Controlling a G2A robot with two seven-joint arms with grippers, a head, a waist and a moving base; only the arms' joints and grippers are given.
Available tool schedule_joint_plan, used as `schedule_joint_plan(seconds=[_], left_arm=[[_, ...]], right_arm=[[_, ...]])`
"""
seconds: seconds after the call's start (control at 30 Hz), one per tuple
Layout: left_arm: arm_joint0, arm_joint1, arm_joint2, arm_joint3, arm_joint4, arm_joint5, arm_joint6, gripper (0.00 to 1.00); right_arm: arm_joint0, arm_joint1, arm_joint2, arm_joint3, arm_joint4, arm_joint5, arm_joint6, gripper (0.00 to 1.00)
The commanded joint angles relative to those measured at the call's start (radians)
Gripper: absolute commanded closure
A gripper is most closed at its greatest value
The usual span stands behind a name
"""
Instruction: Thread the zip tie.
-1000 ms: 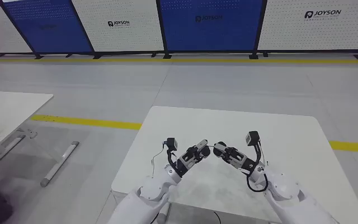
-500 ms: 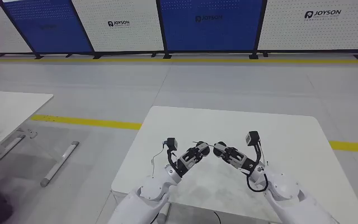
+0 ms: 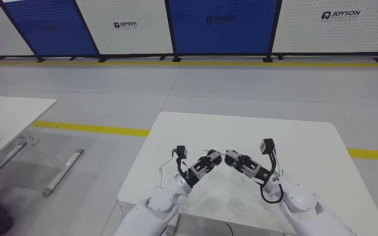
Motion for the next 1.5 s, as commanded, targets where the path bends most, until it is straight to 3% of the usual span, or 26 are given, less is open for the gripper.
schedule_joint_plan(seconds=[0.0,0.17,0.27,0.4,1.03,1.13,1.2,1.33,1.43,1.47], left_arm=[[0.007,-0.001,-0.005,-0.005,-0.027,0.000,0.000,1.00],[0.008,0.000,-0.037,0.010,-0.107,0.005,0.017,1.00],[0.005,0.000,-0.039,0.023,-0.100,0.003,0.023,1.00],[0.009,0.003,-0.037,0.022,-0.098,0.033,-0.019,1.00],[0.011,0.004,-0.041,0.016,-0.119,0.044,-0.031,1.00],[0.029,0.013,-0.085,-0.027,-0.262,0.071,-0.160,1.00],[0.048,0.021,-0.121,-0.079,-0.286,0.063,-0.197,1.00],[0.124,0.032,-0.164,-0.246,-0.254,0.024,-0.210,1.00],[0.168,0.035,-0.179,-0.322,-0.233,0.030,-0.182,1.00],[0.172,0.035,-0.180,-0.327,-0.232,0.033,-0.178,1.00]], right_arm=[[-0.006,0.001,0.013,-0.005,0.005,-0.001,0.006,0.00],[-0.047,0.016,0.086,-0.039,0.022,0.019,0.044,0.00],[-0.101,0.039,0.168,-0.096,-0.013,0.062,0.060,0.00],[-0.177,0.063,0.257,-0.186,-0.041,0.159,0.078,0.00],[-0.177,0.063,0.257,-0.186,-0.041,0.159,0.078,0.00],[-0.177,0.063,0.257,-0.186,-0.041,0.159,0.078,0.00],[-0.177,0.063,0.257,-0.186,-0.041,0.159,0.078,0.00],[-0.177,0.063,0.257,-0.186,-0.041,0.159,0.078,0.00],[-0.177,0.063,0.257,-0.186,-0.041,0.159,0.078,0.00],[-0.177,0.063,0.257,-0.186,-0.041,0.159,0.078,0.00]])
